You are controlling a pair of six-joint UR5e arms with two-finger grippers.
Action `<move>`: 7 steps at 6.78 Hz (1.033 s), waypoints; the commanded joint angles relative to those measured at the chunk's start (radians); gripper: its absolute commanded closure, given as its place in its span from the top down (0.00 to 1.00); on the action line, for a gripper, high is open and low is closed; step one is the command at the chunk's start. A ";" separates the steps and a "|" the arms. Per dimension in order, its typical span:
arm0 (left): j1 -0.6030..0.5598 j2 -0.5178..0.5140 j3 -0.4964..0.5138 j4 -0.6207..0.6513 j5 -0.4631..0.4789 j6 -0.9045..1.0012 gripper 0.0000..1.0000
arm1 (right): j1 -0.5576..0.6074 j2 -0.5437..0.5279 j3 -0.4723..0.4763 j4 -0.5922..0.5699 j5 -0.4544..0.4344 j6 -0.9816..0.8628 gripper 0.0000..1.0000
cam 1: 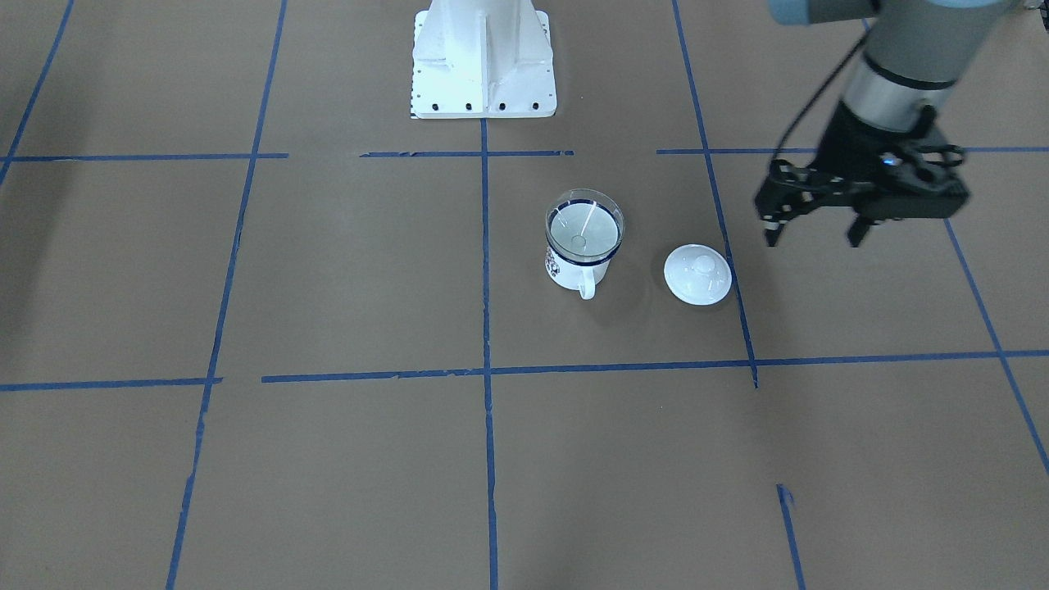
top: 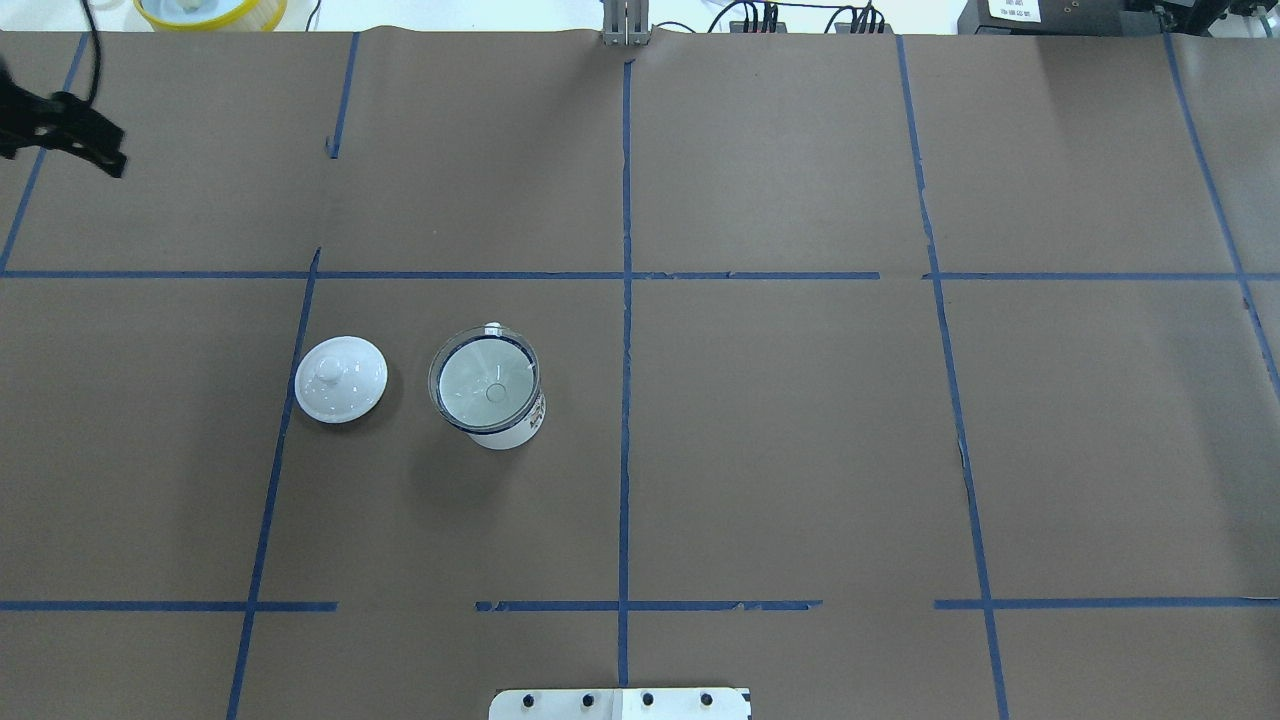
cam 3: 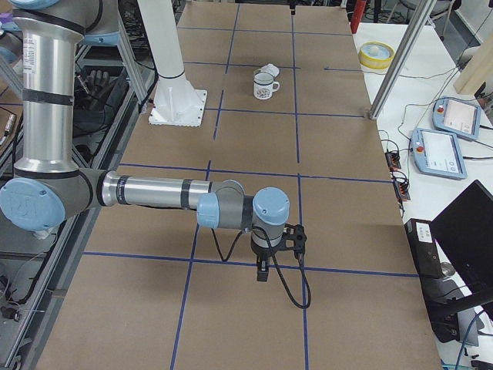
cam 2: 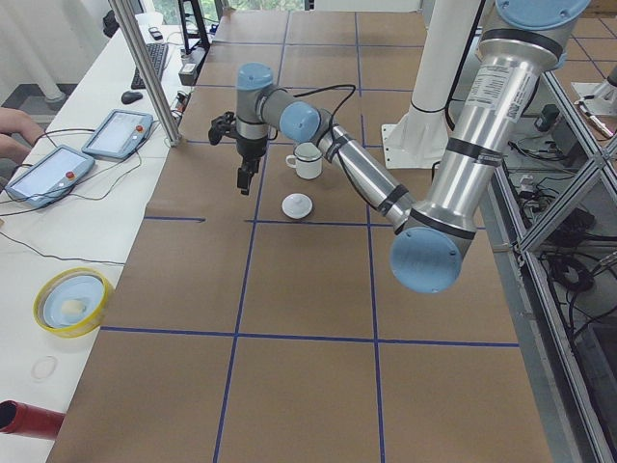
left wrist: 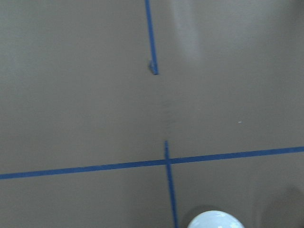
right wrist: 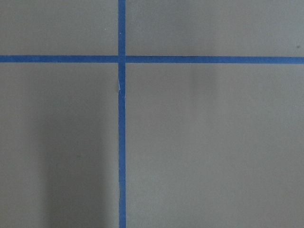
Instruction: Place funnel on cup
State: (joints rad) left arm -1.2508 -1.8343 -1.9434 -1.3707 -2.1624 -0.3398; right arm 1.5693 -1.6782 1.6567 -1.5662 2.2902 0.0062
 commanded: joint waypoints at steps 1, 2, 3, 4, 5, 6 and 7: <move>-0.189 0.143 0.087 -0.001 -0.037 0.314 1.00 | 0.000 0.000 0.000 0.000 0.000 0.000 1.00; -0.225 0.203 0.113 -0.002 -0.040 0.399 1.00 | 0.000 0.000 0.000 0.000 0.000 0.000 1.00; -0.263 0.240 0.139 -0.011 -0.072 0.422 1.00 | 0.000 0.000 0.000 0.000 0.000 0.000 1.00; -0.277 0.295 0.162 -0.065 -0.124 0.427 1.00 | 0.000 0.000 0.000 0.000 0.000 0.000 1.00; -0.277 0.338 0.199 -0.155 -0.160 0.427 1.00 | 0.000 0.000 -0.001 0.000 0.000 0.000 1.00; -0.277 0.340 0.242 -0.168 -0.189 0.427 1.00 | 0.000 0.000 0.000 0.000 0.000 0.000 1.00; -0.283 0.342 0.245 -0.166 -0.191 0.430 1.00 | 0.000 0.000 0.000 0.000 0.000 0.000 1.00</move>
State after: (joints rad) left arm -1.5283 -1.5016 -1.7190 -1.5224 -2.3368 0.0873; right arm 1.5693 -1.6782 1.6562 -1.5662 2.2903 0.0062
